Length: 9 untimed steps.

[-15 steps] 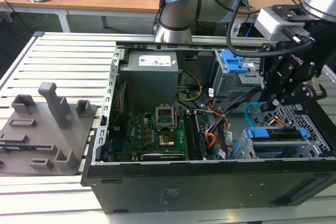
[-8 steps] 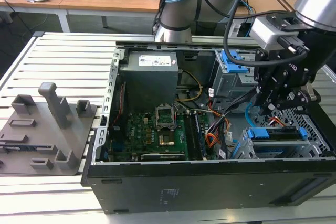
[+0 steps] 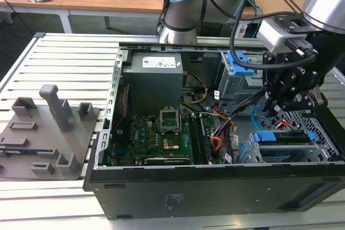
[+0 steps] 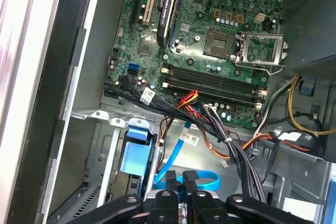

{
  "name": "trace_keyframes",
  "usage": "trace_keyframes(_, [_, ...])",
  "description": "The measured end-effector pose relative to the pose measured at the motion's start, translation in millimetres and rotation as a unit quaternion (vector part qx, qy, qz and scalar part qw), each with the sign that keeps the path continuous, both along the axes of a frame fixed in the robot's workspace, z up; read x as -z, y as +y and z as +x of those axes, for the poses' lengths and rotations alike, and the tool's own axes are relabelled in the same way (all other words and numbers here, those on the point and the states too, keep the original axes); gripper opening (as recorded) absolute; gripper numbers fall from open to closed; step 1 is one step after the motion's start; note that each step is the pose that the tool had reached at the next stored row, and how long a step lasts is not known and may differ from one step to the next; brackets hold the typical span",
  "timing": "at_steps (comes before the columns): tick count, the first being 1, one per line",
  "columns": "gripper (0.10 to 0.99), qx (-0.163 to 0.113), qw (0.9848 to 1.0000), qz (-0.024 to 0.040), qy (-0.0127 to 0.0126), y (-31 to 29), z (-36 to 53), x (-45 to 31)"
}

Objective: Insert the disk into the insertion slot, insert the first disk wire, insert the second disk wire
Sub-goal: 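Insert the second disk wire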

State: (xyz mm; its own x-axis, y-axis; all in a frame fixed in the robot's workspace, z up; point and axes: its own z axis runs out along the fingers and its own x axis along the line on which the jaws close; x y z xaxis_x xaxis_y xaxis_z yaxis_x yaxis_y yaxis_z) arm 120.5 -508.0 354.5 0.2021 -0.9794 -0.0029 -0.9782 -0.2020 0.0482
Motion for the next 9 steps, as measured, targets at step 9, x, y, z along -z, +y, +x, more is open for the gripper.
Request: trace_keyframes(9, [0.165, 0.001, 1.0000, 0.0000, 0.0005, -36.5, 3.2, 0.6])
